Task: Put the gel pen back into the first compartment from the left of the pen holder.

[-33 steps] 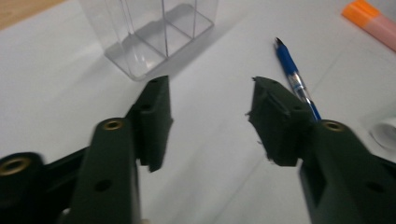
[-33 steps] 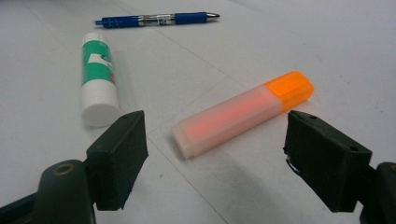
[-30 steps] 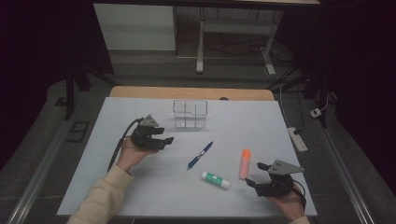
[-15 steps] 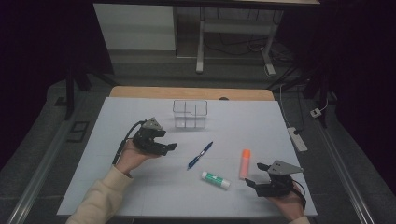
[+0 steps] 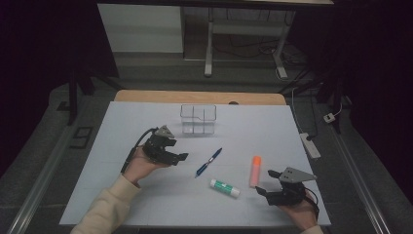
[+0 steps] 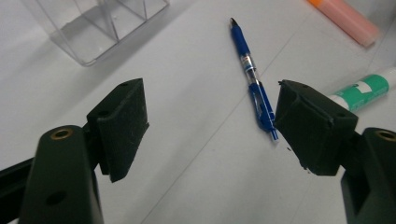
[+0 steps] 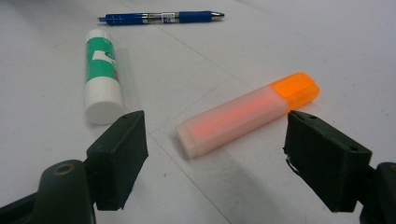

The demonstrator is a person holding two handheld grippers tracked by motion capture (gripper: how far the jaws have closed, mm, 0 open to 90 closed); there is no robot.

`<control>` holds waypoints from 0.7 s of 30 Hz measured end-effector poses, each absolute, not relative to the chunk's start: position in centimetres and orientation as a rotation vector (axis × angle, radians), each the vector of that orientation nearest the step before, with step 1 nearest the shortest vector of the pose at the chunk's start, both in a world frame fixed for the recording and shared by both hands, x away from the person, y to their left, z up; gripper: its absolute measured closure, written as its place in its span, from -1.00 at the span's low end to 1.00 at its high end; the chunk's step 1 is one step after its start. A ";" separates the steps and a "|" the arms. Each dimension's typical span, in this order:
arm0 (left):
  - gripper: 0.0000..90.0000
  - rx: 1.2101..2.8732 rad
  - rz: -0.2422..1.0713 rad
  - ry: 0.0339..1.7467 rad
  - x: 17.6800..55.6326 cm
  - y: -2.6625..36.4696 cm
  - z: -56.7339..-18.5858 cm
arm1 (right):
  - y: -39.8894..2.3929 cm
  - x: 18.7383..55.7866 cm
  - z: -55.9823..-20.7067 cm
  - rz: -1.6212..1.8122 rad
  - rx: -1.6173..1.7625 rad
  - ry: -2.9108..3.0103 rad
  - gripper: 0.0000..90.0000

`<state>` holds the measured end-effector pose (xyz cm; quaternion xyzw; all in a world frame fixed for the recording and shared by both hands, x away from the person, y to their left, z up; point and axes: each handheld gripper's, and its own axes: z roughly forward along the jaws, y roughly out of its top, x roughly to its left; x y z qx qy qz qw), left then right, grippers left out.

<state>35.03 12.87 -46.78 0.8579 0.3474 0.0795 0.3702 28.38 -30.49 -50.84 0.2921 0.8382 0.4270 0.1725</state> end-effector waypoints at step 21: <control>-0.34 2.296 0.171 0.832 34.9 9.8 -48.1 | -30.5 28.4 -50.9 1.211 0.825 2.387 -0.53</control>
